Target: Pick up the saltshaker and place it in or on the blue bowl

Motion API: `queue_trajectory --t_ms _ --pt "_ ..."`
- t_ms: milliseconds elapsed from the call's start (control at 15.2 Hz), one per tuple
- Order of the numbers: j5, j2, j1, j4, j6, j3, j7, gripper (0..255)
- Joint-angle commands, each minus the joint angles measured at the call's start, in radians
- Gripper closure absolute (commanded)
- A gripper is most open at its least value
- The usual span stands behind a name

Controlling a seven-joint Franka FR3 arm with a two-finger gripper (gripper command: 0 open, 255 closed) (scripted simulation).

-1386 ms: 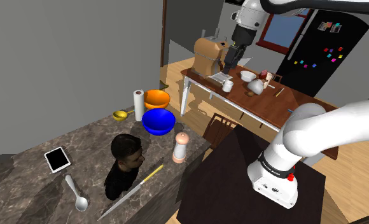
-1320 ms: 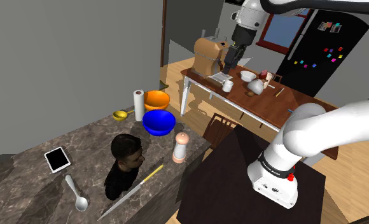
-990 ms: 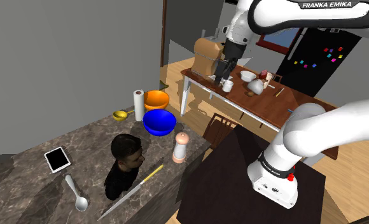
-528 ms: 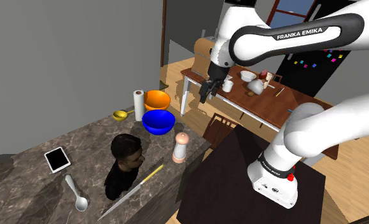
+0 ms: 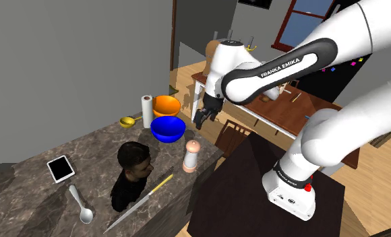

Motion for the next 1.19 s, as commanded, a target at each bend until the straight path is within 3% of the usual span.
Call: queue_trajectory --t_ms 0,198,330,594,858,1122 --pt "-0.013 0.087 -0.008 0.011 0.081 0.039 0.056 0" --pt "-0.067 0.221 -0.03 0.029 0.196 0.096 0.16 0" --pt "-0.139 0.317 -0.051 0.051 0.265 0.13 0.253 0" --pt "-0.186 0.371 -0.06 0.051 0.316 0.132 0.288 0" --pt "-0.278 0.454 -0.071 0.055 0.387 0.124 0.354 0" --pt "-0.278 0.454 -0.07 0.055 0.387 0.122 0.354 0"
